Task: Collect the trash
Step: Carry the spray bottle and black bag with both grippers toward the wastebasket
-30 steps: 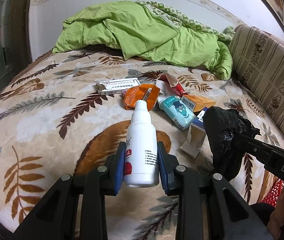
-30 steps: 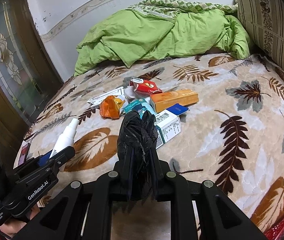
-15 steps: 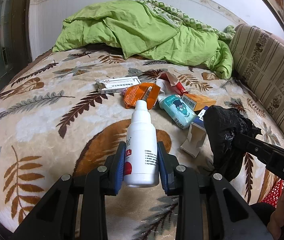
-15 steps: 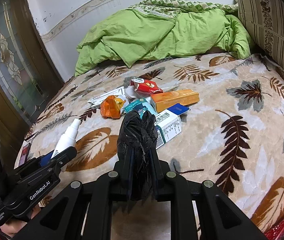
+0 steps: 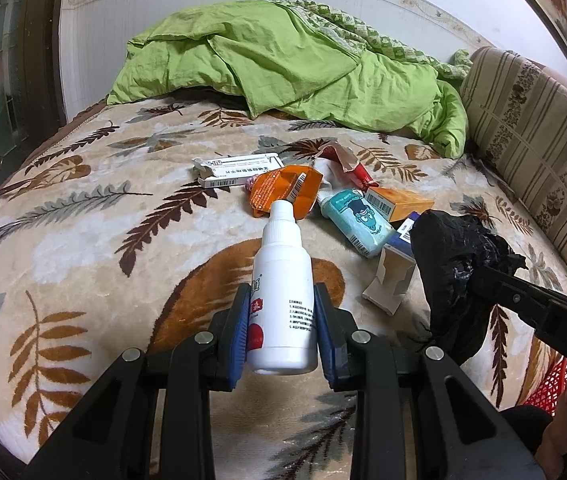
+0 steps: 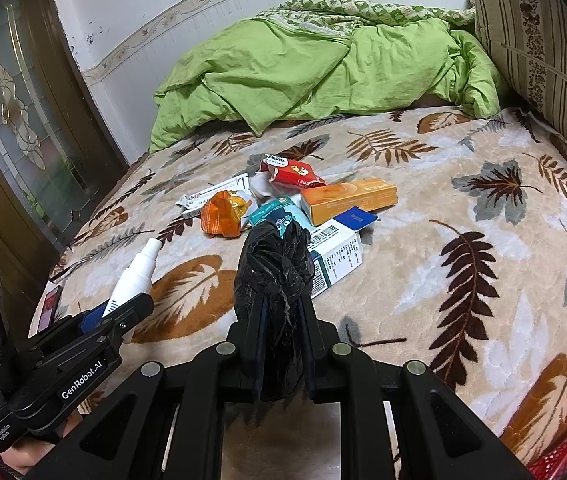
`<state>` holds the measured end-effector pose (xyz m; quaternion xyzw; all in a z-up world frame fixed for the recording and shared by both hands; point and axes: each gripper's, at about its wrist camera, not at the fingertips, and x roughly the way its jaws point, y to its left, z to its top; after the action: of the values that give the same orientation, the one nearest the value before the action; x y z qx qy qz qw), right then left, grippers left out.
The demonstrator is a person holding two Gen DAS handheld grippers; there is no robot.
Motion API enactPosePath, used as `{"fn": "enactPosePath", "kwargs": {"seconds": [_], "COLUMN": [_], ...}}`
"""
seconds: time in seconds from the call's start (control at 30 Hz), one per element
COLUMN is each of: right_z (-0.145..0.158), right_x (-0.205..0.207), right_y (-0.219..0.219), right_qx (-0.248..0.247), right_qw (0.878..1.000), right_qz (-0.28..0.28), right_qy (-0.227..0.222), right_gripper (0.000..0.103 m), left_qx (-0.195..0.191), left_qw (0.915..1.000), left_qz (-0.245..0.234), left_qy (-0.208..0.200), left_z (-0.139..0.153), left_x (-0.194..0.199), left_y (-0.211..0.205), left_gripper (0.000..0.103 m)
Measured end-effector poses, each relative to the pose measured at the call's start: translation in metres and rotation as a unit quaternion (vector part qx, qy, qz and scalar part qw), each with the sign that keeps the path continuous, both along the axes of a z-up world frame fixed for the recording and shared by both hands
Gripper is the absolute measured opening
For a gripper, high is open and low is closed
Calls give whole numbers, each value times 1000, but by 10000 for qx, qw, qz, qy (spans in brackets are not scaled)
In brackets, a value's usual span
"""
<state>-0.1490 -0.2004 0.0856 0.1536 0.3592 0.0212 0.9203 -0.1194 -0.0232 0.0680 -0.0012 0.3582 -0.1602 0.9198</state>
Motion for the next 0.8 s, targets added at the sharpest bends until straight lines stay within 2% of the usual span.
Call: {"fn": "enactPosePath", "kwargs": {"seconds": [0.47,0.8], "right_z": [3,13], "right_x": [-10,-30], "right_y": [-6,-21], "right_qx": [187,386], "right_qw": [9998,9992], "right_qz": [-67,-134], "right_qy": [17,50], "right_gripper": [16,16], "left_qx": [19,-46], "left_qw": [10000,9995], "left_qz": [-19,-272], "left_qy": [9,125], "left_z": [-2,0], "left_x": [0,-6], "left_y": [0,-7], "left_gripper": [29,29]}}
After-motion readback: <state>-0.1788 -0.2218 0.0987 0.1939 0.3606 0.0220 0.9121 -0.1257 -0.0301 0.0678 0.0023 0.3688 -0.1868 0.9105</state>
